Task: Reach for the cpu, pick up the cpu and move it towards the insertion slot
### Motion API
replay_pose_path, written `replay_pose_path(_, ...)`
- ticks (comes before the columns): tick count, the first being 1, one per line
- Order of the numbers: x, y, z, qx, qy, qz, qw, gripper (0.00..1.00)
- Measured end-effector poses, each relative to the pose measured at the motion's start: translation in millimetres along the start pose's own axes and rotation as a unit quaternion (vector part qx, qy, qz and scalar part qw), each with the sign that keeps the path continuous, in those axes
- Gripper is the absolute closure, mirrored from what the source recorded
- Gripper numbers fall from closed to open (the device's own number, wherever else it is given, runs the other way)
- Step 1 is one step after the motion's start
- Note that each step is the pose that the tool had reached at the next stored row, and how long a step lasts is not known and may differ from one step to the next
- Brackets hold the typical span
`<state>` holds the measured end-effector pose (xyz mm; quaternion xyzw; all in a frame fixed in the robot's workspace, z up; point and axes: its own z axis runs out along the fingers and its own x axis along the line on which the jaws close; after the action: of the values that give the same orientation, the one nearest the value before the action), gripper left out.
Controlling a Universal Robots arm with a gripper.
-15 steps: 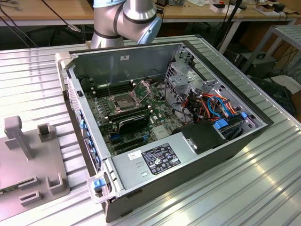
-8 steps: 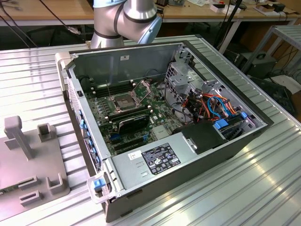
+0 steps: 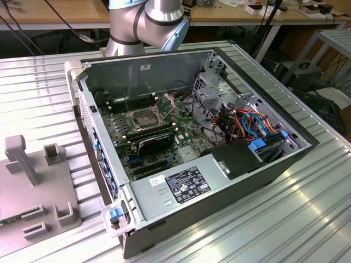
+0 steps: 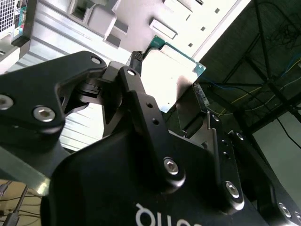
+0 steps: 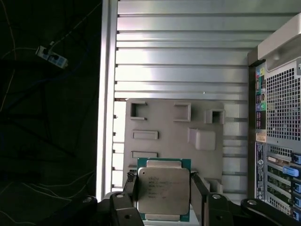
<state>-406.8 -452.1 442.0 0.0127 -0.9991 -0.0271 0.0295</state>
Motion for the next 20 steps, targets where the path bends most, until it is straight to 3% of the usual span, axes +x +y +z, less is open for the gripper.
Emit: replay_pose_path(20, -32.2, -0.9, 0.1, 0.0001, -0.0002, 0.0, 1.0, 0.46)
